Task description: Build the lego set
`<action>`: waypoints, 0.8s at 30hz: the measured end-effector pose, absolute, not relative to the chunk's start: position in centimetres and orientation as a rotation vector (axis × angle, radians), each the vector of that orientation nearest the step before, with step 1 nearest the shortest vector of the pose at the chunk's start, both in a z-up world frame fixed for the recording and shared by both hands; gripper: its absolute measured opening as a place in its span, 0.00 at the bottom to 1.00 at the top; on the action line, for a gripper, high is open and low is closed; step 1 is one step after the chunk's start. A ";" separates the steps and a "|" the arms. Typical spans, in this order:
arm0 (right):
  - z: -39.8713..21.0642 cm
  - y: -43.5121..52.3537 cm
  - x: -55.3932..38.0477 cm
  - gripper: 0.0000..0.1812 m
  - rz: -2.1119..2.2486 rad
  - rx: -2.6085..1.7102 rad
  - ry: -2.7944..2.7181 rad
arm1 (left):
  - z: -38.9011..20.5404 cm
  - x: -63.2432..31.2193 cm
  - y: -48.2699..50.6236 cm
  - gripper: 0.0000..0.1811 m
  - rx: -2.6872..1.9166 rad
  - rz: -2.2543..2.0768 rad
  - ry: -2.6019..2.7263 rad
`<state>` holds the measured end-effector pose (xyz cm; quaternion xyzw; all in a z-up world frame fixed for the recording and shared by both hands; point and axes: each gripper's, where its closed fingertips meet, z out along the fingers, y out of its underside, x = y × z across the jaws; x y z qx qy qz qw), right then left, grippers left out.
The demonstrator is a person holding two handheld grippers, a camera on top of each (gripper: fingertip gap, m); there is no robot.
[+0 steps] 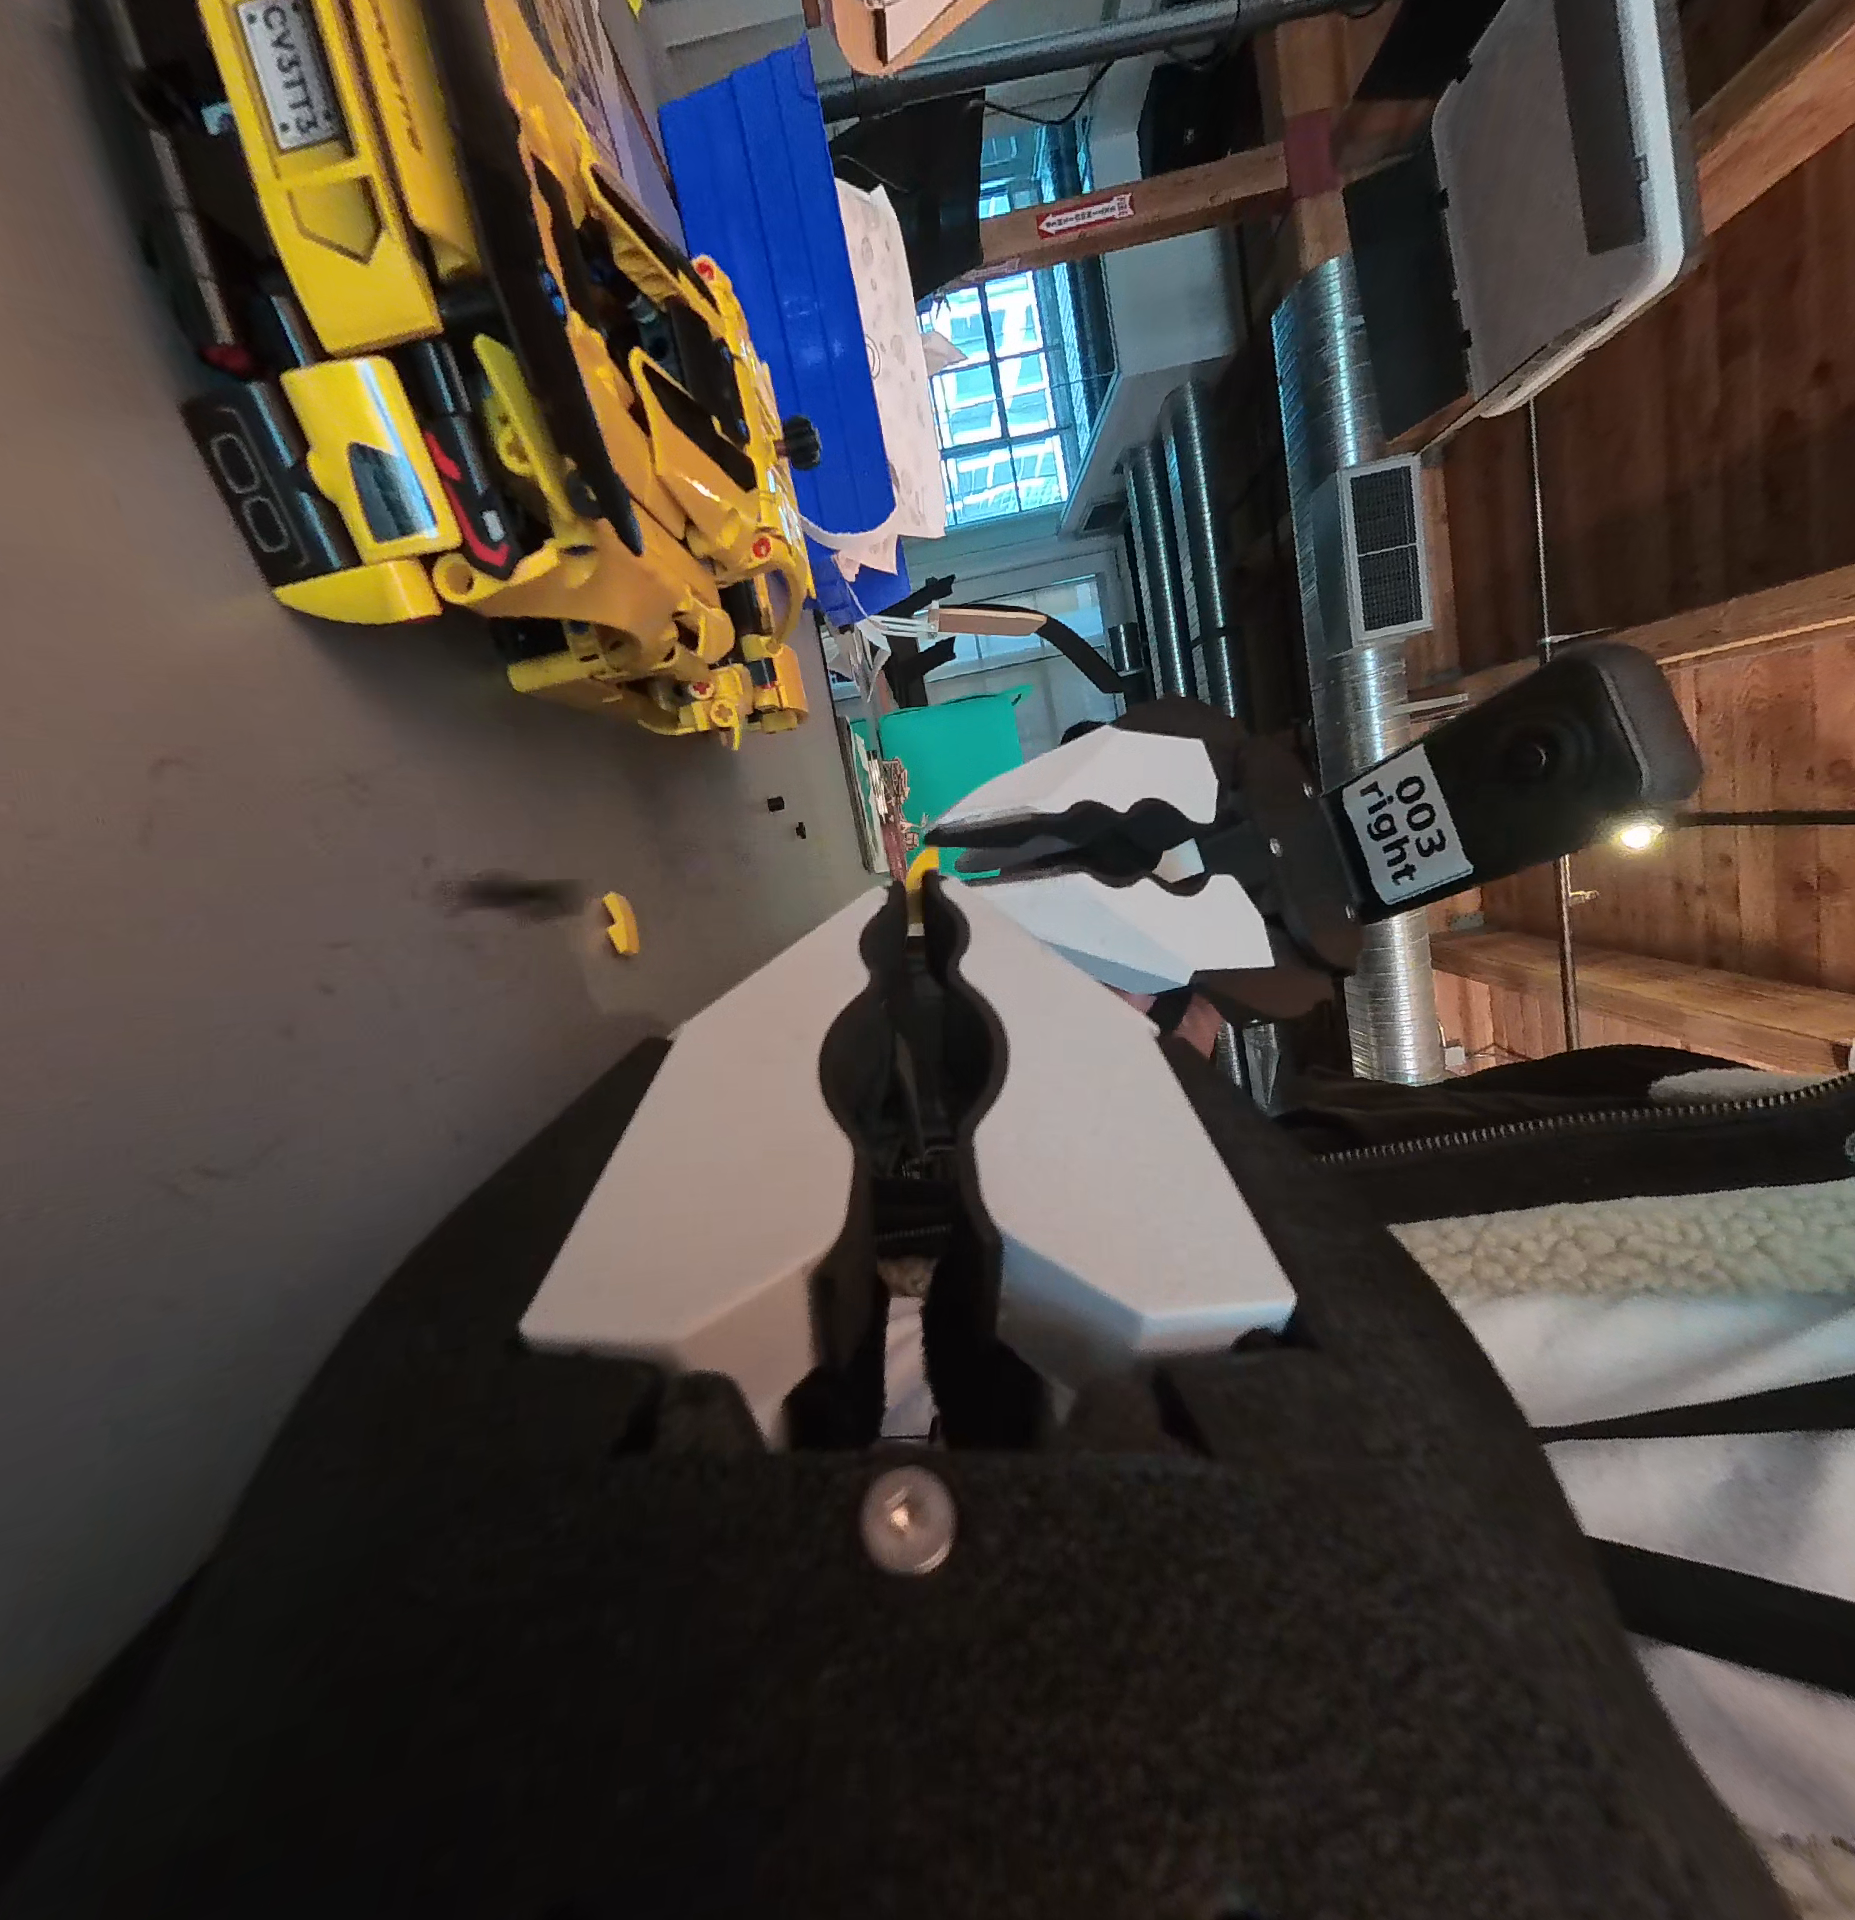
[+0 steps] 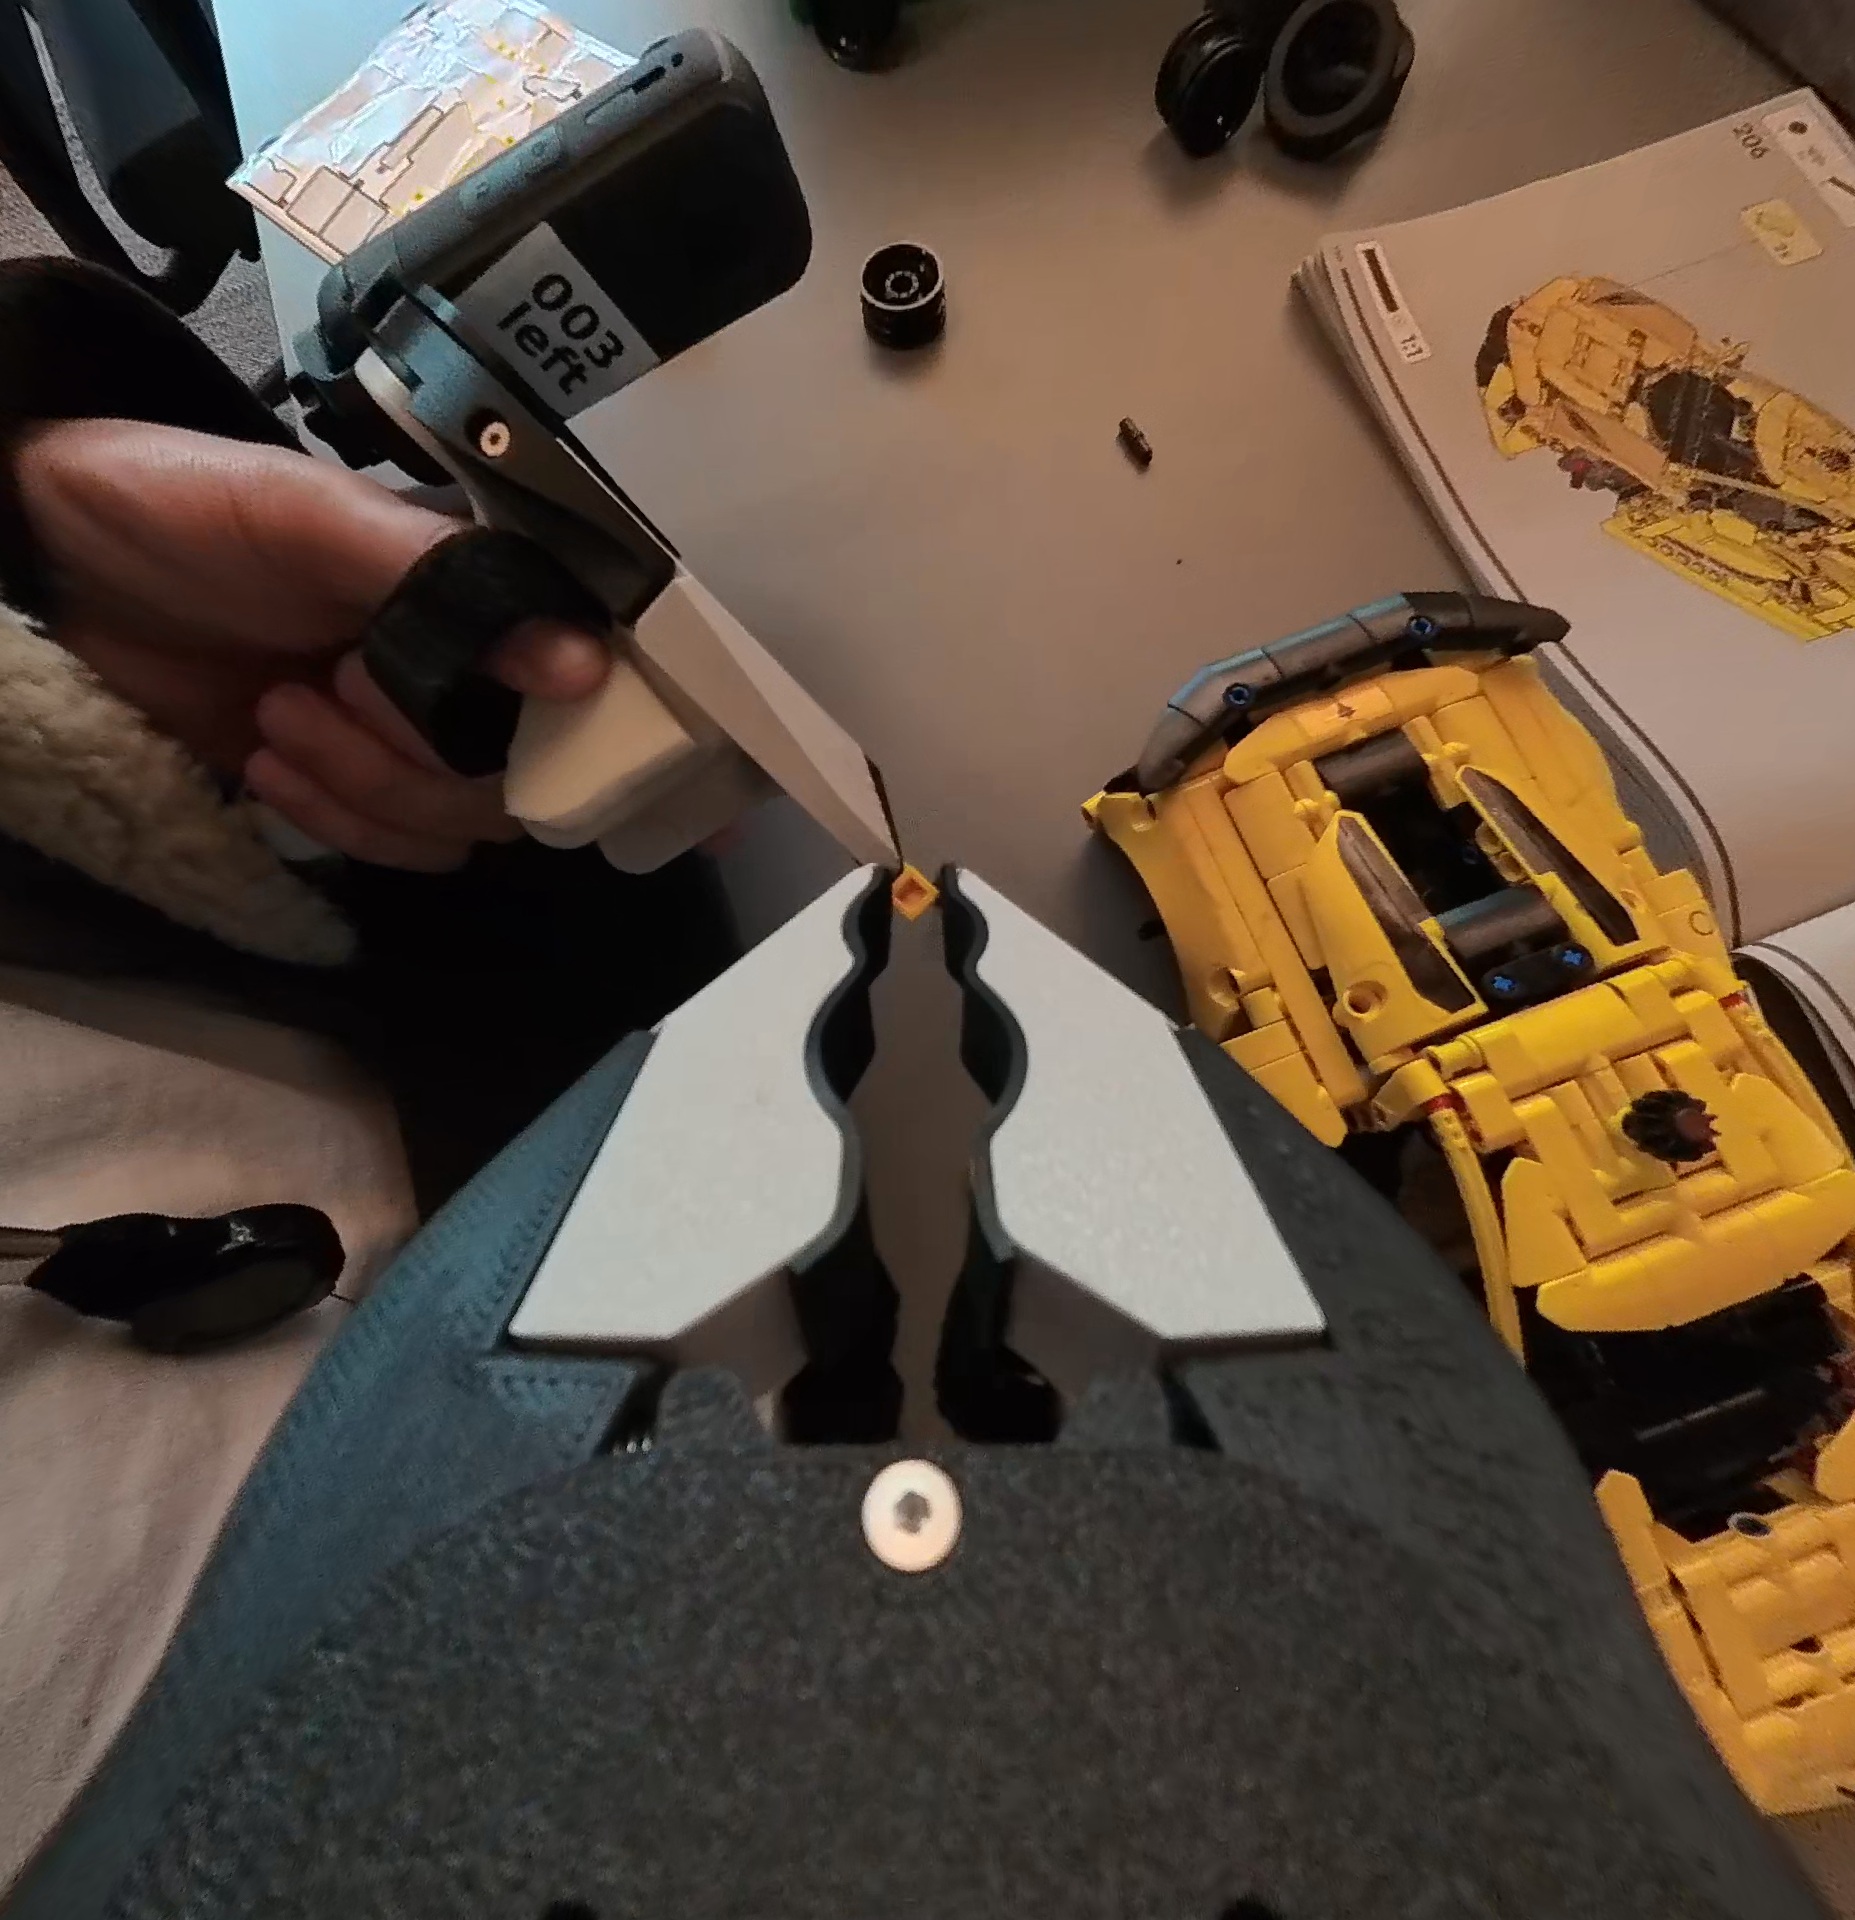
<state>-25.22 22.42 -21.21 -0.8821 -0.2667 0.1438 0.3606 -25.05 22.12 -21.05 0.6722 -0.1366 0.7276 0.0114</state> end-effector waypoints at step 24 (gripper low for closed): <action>-29.7 19.5 -26.3 0.10 0.467 -2.347 -0.963 | -27.1 -29.1 23.5 0.02 2.481 1.630 -1.283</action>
